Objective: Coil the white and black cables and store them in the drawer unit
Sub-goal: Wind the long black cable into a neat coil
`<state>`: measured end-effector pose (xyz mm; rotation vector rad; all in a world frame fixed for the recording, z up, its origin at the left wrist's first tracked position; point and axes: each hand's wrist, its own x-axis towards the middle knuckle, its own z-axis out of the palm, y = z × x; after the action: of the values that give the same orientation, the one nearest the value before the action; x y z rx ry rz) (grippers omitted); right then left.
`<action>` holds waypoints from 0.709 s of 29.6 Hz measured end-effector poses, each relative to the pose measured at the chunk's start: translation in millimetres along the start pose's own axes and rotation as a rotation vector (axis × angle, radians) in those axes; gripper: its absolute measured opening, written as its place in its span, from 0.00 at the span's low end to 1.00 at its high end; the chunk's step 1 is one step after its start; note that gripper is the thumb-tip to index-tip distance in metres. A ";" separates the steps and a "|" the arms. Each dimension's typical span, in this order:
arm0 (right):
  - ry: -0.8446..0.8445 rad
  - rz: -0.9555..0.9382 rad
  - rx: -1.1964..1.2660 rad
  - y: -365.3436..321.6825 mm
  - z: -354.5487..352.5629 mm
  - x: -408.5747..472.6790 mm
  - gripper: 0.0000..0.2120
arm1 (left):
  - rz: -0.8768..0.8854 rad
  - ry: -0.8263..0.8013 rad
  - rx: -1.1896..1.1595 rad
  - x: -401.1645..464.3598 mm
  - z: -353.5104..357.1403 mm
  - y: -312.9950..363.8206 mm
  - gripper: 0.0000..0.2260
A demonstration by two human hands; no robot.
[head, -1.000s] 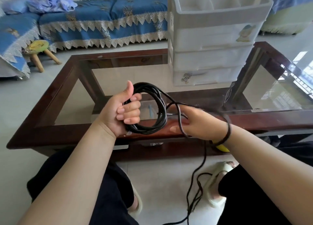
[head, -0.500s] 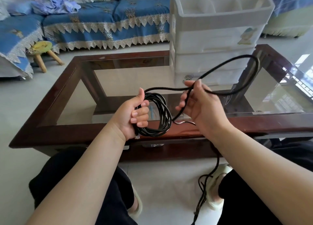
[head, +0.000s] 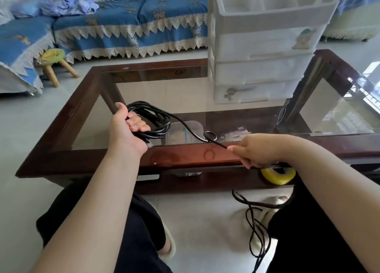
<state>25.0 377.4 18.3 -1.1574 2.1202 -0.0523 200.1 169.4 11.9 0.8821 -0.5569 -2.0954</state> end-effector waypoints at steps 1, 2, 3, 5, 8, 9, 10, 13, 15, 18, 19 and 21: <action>-0.034 0.007 -0.017 0.4 2.4 -1.3 0.26 | 0.011 0.013 -0.015 0.5 -0.6 -0.4 0.23; -0.019 0.009 -0.038 2.1 3.5 -2.2 0.23 | 0.017 0.010 -0.015 1.2 -1.2 -0.2 0.23; 0.050 0.008 -0.073 4.2 3.7 -1.4 0.19 | 0.013 -0.010 0.012 2.0 -2.2 1.3 0.22; 0.309 0.040 -0.148 14.6 3.5 6.9 0.13 | -0.062 -0.134 0.127 2.6 -3.6 5.2 0.21; 0.621 0.109 -0.146 31.5 5.4 24.3 0.12 | -0.357 -0.463 0.373 -1.3 -3.3 10.2 0.20; 0.676 0.106 -0.111 34.3 6.6 30.0 0.13 | -0.452 -0.564 0.443 -3.6 -3.2 9.3 0.19; 0.719 0.101 -0.071 35.4 7.3 34.7 0.16 | -0.531 -0.657 0.489 -6.2 -2.6 6.4 0.19; 0.748 0.090 -0.051 26.5 11.2 39.6 0.32 | -0.674 -0.821 0.585 -15.0 1.0 -10.5 0.19; 0.703 0.011 -0.129 15.9 19.4 40.6 0.36 | -0.717 -0.864 0.637 -20.8 3.4 -19.9 0.20; 0.666 -0.327 -0.220 4.9 36.5 49.5 0.25 | -0.700 -0.877 0.598 -21.4 4.1 -19.5 0.19; 0.638 -0.404 -0.172 1.9 41.4 52.4 0.21 | -0.681 -0.868 0.561 -20.2 3.8 -16.7 0.19; 0.555 -0.410 0.005 -5.3 44.3 48.8 0.08 | -0.628 -0.817 0.506 -18.9 3.5 -9.9 0.19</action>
<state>38.4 350.3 -40.6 -1.7074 2.2905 -0.6296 201.2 190.7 15.6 0.4357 -1.4262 -2.9576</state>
